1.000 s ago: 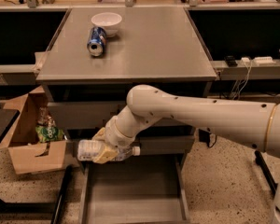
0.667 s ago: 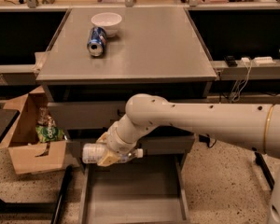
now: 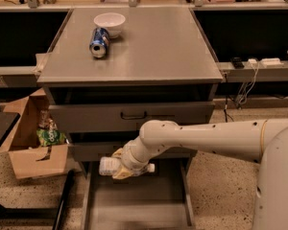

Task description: Place blue plastic bottle into bottom drawer

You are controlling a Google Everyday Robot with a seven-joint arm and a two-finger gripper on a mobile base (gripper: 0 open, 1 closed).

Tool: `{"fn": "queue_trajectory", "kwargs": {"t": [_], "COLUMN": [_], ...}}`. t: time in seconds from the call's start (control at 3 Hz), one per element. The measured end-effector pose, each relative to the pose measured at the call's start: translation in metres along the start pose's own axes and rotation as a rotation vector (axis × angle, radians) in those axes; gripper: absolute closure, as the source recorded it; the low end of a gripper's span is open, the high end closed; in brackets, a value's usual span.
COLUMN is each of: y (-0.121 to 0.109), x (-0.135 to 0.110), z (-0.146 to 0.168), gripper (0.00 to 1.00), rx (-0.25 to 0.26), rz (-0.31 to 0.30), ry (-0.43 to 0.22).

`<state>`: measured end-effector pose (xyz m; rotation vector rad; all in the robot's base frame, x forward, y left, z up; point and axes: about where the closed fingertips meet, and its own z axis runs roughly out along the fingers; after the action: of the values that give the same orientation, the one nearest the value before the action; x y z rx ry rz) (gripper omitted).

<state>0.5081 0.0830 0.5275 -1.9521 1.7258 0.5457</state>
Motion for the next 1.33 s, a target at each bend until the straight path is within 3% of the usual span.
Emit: {"fn": "queue_trajectory", "kwargs": {"t": [0.33, 0.67, 1.33], "y": [0.0, -0.003, -0.009], "x": [0.0, 0.011, 0.044], "z": [0.0, 0.017, 0.068], "gripper": [1.0, 1.0, 1.0], "rx": [0.0, 0.008, 0.021], "rz": [0.0, -0.008, -0.069], "ry": [0.0, -0.041, -0.184]}}
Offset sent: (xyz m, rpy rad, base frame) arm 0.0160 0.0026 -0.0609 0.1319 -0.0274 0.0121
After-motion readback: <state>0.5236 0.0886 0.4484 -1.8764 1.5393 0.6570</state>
